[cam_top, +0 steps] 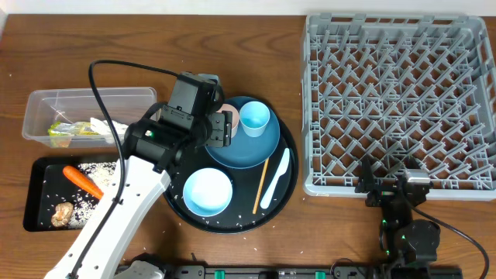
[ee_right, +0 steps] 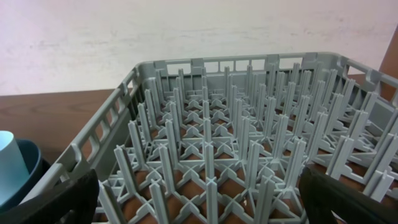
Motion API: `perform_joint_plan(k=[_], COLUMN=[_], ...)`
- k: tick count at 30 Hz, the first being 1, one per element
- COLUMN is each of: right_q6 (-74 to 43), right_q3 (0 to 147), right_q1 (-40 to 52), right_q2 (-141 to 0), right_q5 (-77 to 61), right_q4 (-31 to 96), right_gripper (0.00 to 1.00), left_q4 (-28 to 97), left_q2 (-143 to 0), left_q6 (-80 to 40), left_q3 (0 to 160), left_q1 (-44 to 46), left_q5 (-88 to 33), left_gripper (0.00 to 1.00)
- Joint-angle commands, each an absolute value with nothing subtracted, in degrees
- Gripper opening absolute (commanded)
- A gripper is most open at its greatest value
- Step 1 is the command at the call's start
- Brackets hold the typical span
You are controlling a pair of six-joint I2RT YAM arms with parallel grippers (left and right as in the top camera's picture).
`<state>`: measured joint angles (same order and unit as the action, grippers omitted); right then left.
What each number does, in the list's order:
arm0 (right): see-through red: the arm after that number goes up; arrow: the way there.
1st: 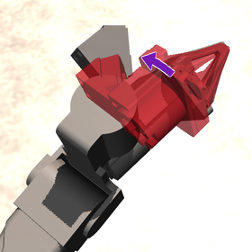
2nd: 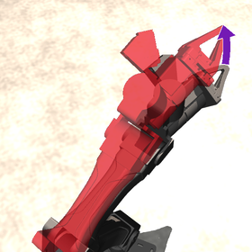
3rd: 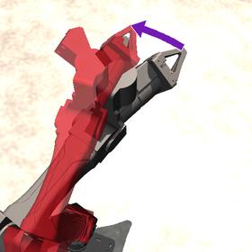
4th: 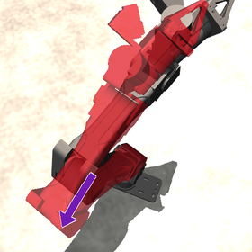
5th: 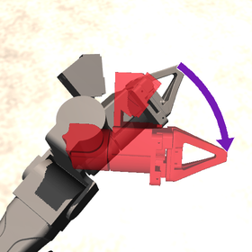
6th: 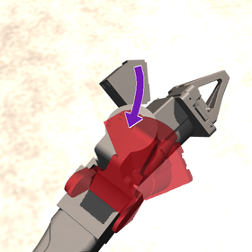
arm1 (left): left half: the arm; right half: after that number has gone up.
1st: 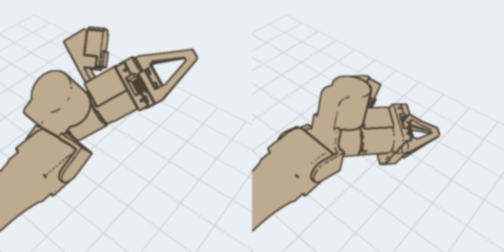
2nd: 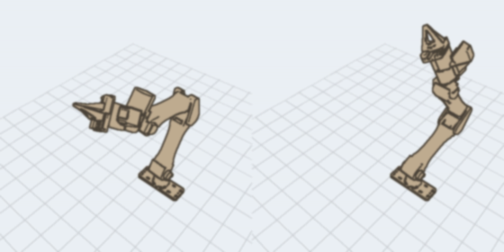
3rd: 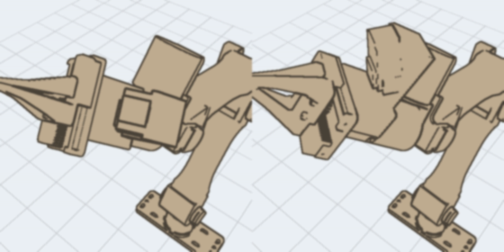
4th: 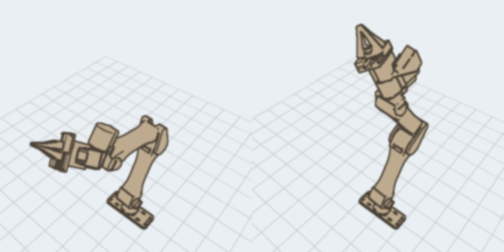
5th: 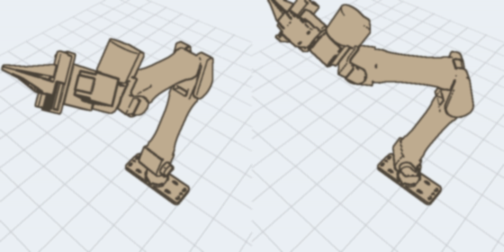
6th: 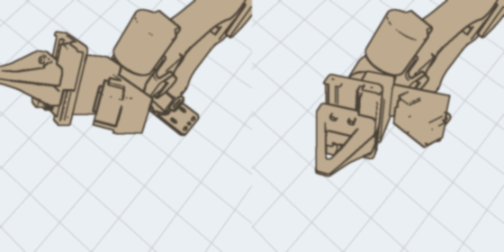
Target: Sort waste into correct bins and load items into the dishwasher rack
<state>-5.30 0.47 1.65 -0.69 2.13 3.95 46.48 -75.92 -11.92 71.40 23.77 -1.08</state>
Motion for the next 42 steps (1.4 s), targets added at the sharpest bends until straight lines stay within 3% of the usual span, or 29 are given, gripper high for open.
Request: perform_joint_plan(k=[1,9,16,28,29,31,34,36,38,42], right_q6=[-6.79,-12.51,-14.09,-11.62,-12.34,-14.52,-16.93,-16.93,-16.49,-14.83], right_q3=[0.32,2.70,21.93,70.41,72.49,74.83,75.53,75.53,75.53,75.50], right_q1=[1.41,1.45,1.45,1.48,1.45,1.45,1.45,1.45,1.45,1.45], right_q2=[-0.56,-0.71,-8.29,-45.60,-47.44,-49.98,-52.27,-53.60,-54.87,-56.07], right_q5=[2.04,-4.78,-9.54,-21.39,-21.47,-21.41,-21.26,-21.32,-21.47,-21.47], right_q4=[4.03,4.14,20.34,62.61,63.66,63.68,62.17,61.23,61.12,64.27], right_gripper=[0.99,0.99,0.99,0.99,0.99,0.99,0.99,0.99,0.99,0.99], left_q4=[47.03,47.79,47.72,45.58,44.49,42.39,39.44,38.65,38.70,39.79], left_q2=[-75.81,-75.81,-75.81,-75.81,-75.81,-75.83,-76.09,-76.77,-78.02,-81.89], left_q6=[-14.48,-17.28,-17.26,-15.14,-15.07,-15.14,-16.56,-20.23,-22.37,-23.46], left_q3=[72.42,72.42,72.42,72.42,72.42,72.40,72.40,72.40,72.36,72.34], left_q1=[23.38,21.69,21.47,17.28,16.86,16.36,16.29,16.34,16.36,16.36], left_q5=[-0.45,-1.04,-0.78,-0.36,-0.36,-0.38,-0.40,-0.43,-0.40,-0.40], left_gripper=[0.73,0.74,0.74,0.73,0.77,0.98,0.99,0.75,0.61,0.58])
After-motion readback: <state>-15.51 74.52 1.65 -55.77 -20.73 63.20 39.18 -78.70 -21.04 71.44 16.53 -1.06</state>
